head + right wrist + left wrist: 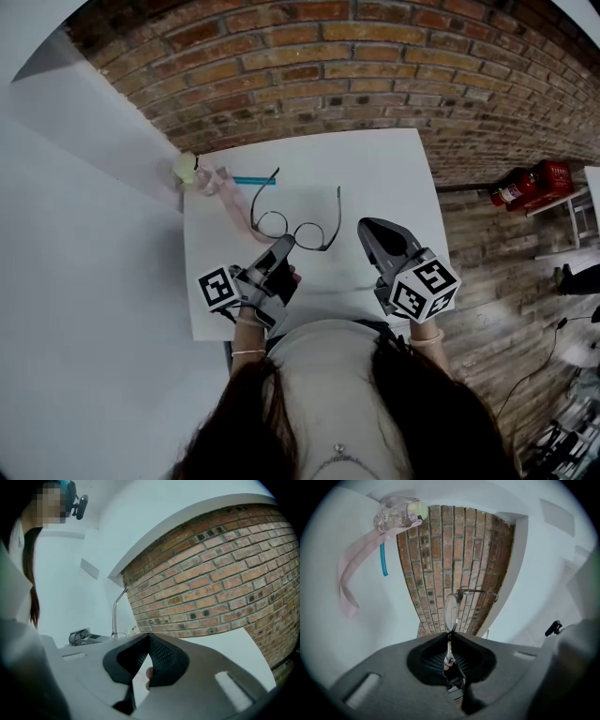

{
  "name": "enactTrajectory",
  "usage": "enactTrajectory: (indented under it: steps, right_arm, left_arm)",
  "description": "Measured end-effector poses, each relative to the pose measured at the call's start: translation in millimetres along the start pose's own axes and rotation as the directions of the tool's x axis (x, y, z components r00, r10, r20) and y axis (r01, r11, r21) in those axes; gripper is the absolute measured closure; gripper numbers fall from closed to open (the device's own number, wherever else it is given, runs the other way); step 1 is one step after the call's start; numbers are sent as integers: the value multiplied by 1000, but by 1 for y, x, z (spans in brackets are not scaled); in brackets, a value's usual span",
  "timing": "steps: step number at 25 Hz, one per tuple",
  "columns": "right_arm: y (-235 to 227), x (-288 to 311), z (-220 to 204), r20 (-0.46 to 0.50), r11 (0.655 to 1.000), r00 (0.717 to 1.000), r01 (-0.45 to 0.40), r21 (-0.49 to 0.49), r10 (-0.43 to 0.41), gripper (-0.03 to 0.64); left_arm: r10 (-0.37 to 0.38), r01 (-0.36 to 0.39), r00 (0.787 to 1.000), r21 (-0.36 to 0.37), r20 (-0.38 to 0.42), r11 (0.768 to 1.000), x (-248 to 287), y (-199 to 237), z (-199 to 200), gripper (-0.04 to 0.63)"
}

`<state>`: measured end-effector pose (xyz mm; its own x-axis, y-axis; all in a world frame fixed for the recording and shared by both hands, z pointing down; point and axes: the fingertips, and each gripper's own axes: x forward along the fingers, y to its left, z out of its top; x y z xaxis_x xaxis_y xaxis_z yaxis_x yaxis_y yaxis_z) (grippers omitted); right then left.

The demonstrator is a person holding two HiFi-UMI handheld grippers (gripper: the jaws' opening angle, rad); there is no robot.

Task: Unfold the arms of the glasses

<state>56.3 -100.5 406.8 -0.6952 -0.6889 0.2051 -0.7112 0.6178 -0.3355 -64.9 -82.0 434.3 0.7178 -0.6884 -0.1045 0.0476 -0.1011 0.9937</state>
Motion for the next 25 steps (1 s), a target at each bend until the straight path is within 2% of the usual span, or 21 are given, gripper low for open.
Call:
enactTrajectory:
  steps: [12, 25]
  right_arm:
    - [16, -8, -3, 5, 998, 998, 66, -24, -66, 612]
    - [75, -7, -22, -3, 993, 994, 110, -44, -110, 612]
  left_arm:
    - [-38, 37, 998, -27, -52, 999, -12, 1, -4, 574]
    - [-51, 47, 994, -46, -92, 998, -69, -8, -3, 574]
